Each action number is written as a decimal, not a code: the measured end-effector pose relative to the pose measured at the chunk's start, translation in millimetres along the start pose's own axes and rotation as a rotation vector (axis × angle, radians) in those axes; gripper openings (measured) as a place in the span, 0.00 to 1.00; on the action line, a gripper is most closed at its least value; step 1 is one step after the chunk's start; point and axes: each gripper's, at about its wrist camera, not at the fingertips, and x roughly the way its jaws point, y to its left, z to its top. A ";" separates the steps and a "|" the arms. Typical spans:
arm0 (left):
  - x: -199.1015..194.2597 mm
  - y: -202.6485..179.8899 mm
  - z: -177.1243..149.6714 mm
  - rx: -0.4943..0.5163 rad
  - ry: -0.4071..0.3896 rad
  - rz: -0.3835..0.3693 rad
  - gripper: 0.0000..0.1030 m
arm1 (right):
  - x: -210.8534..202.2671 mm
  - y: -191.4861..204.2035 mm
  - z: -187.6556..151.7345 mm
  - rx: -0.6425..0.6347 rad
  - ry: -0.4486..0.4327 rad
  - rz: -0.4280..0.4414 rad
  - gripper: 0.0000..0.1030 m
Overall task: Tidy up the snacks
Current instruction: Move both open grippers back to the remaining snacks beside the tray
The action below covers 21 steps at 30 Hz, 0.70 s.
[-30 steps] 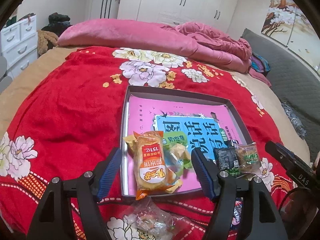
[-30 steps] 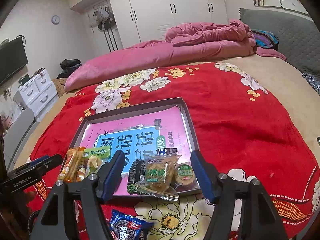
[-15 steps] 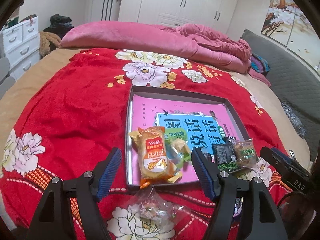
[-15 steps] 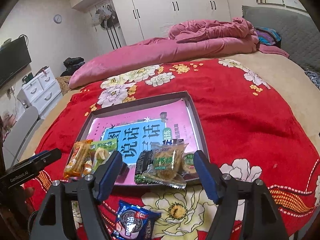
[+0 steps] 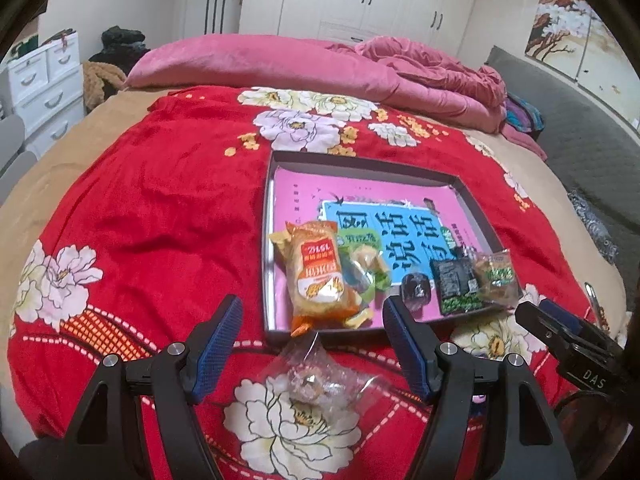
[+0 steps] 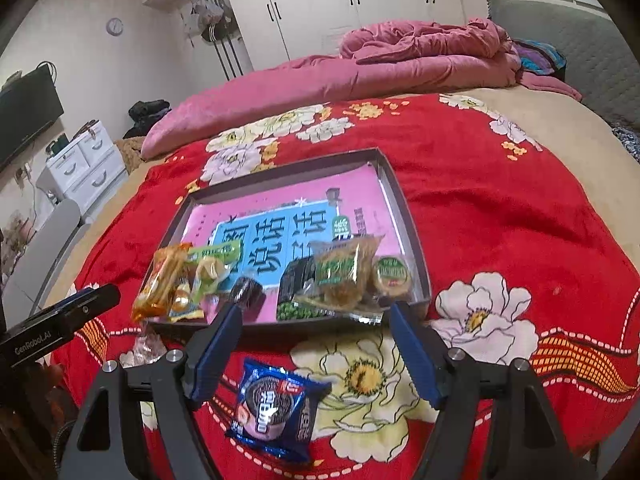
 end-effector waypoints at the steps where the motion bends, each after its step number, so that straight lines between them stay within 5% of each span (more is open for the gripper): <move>1: 0.9 -0.4 -0.5 0.001 0.004 0.002 0.72 | 0.3 -0.2 -1.9 0.004 0.005 0.002 0.73; 21: 1.4 26.9 -34.0 -0.081 0.130 -0.051 0.72 | 18.9 14.9 -40.3 -0.038 0.142 0.018 0.74</move>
